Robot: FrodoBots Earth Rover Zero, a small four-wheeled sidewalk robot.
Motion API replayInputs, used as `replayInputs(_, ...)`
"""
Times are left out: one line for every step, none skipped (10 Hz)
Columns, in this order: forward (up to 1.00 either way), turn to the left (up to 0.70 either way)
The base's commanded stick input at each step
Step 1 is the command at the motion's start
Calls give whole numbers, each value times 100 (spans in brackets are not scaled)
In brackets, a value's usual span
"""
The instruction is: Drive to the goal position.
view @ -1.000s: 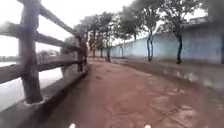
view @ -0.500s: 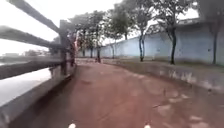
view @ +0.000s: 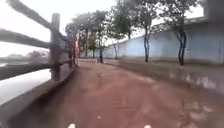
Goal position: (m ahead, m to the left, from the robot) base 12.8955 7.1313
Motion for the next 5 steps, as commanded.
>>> replayInputs(85,3)
replayInputs(85,3)
replayInputs(85,3)
replayInputs(85,3)
replayInputs(85,3)
